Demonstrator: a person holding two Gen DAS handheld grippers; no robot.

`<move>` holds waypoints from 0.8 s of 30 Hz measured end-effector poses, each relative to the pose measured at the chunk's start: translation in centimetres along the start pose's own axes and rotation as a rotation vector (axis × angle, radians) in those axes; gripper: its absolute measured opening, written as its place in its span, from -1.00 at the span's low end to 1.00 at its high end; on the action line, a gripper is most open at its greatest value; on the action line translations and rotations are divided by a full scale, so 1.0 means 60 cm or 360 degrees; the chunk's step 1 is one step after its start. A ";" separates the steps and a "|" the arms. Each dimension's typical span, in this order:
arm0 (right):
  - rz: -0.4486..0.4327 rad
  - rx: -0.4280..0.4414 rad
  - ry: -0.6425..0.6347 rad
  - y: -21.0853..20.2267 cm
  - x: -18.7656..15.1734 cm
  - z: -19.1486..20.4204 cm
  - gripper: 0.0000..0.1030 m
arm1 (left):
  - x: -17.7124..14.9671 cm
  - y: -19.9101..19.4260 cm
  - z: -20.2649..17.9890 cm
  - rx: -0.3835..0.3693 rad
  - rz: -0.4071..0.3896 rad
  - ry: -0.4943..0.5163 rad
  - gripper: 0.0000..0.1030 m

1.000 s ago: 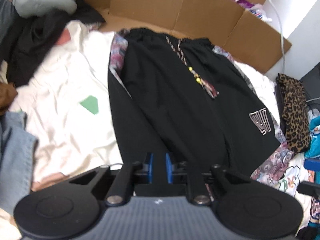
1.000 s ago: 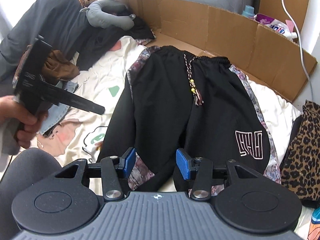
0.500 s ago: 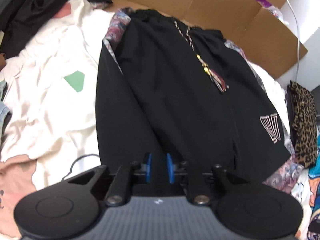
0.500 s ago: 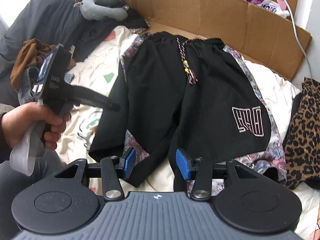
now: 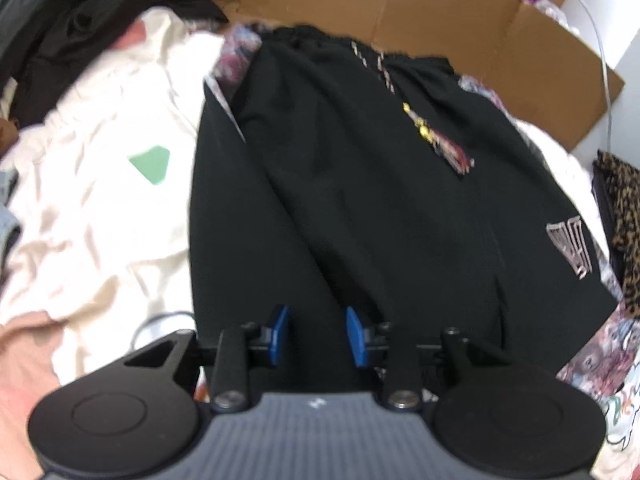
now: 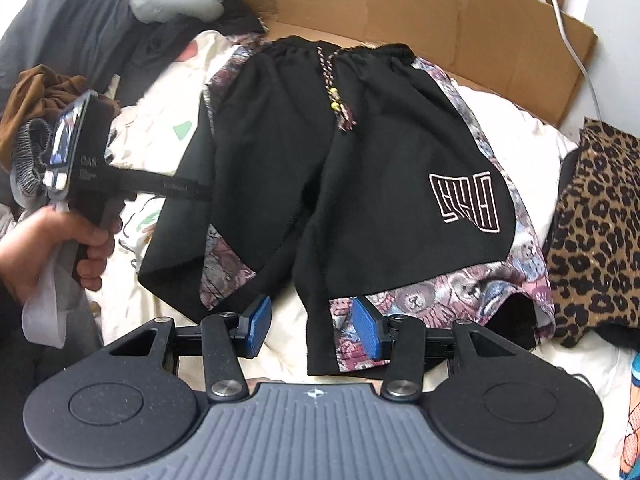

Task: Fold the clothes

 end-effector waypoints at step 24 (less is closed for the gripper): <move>0.0125 0.0102 -0.0133 0.032 -0.016 0.070 0.02 | -0.020 -0.093 0.113 -0.0113 -0.0080 -0.0122 -0.96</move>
Point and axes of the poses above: each gripper's, at about its wrist camera, not at the fingertips, and y roughly the way its jaws point, z to its left, x to its top, the point moved 4 cm from there along y, roughly the way its jaws point, and after that the axes turned 12 degrees about y, right-handed, at the moved point
